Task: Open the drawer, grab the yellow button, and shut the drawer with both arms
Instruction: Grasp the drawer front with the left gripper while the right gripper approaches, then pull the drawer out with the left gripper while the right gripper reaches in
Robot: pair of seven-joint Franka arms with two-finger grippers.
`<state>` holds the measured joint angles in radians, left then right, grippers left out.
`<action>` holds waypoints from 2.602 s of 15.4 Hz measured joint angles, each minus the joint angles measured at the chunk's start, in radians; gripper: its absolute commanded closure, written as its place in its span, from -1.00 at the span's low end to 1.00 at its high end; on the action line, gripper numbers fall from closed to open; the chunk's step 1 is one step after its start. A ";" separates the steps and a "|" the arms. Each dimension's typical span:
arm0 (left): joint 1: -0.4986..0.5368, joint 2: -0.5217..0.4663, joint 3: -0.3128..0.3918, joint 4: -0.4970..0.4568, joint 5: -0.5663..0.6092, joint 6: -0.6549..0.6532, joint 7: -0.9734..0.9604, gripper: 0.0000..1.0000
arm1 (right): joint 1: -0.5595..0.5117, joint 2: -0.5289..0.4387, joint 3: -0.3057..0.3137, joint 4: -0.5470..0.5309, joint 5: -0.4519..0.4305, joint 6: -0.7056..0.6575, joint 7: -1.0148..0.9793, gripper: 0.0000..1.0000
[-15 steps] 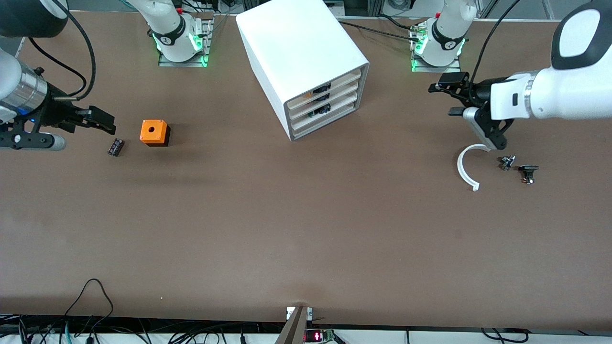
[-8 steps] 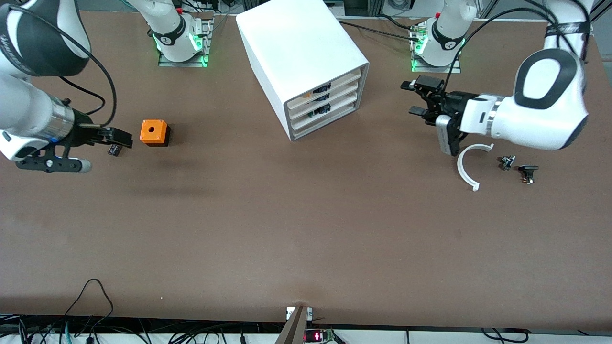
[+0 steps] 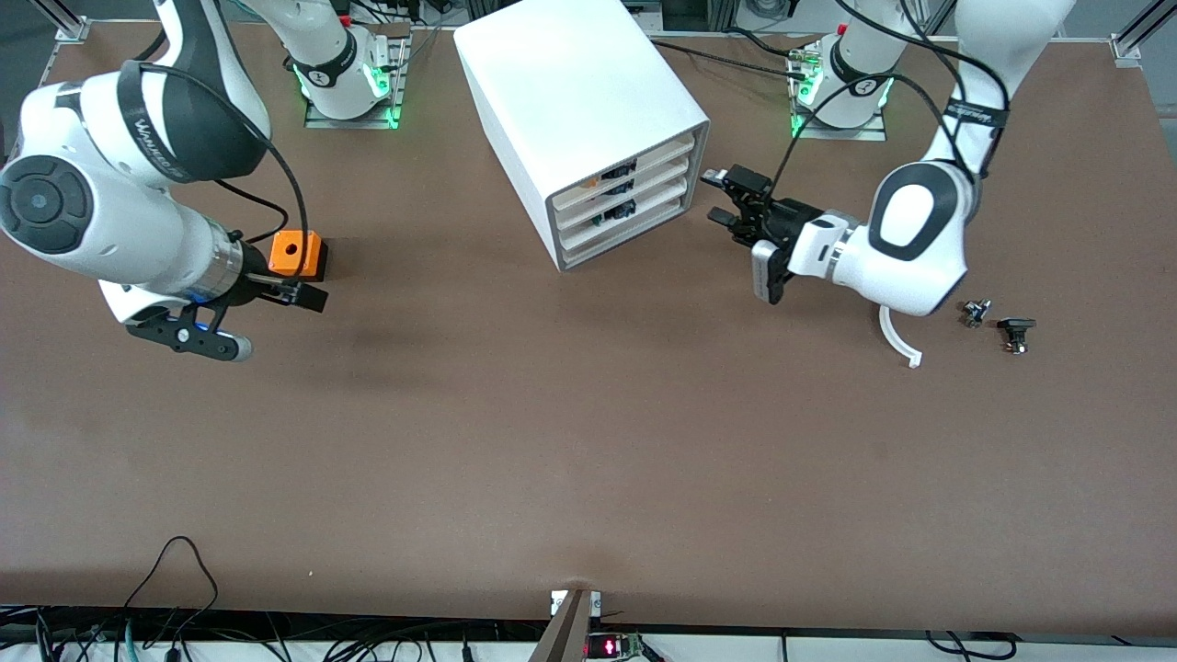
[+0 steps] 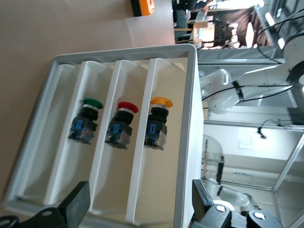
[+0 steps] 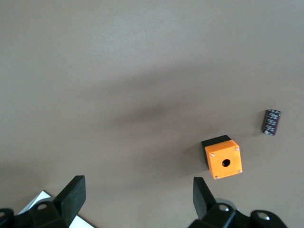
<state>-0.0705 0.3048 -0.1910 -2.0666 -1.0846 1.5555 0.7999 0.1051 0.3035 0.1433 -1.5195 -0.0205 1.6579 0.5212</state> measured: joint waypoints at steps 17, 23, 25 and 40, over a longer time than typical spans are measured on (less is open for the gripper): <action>-0.002 0.109 -0.129 -0.159 -0.189 0.083 0.305 0.05 | 0.084 0.054 0.001 0.051 0.073 0.105 0.235 -0.98; 0.000 0.108 -0.137 -0.165 -0.203 0.063 0.308 1.00 | 0.109 0.075 0.001 0.100 0.084 0.105 0.314 -0.98; 0.001 0.107 -0.138 -0.165 -0.204 0.060 0.308 1.00 | 0.114 0.079 0.001 0.120 0.095 0.105 0.350 -0.98; 0.111 0.112 -0.134 -0.082 -0.110 0.056 0.210 1.00 | 0.243 0.165 0.003 0.244 0.125 0.155 0.761 -0.98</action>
<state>0.0403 0.4165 -0.3252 -2.1485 -1.1950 1.6118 1.0098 0.3478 0.4682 0.1459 -1.2758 0.1045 1.8128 1.2820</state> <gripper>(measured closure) 0.877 0.004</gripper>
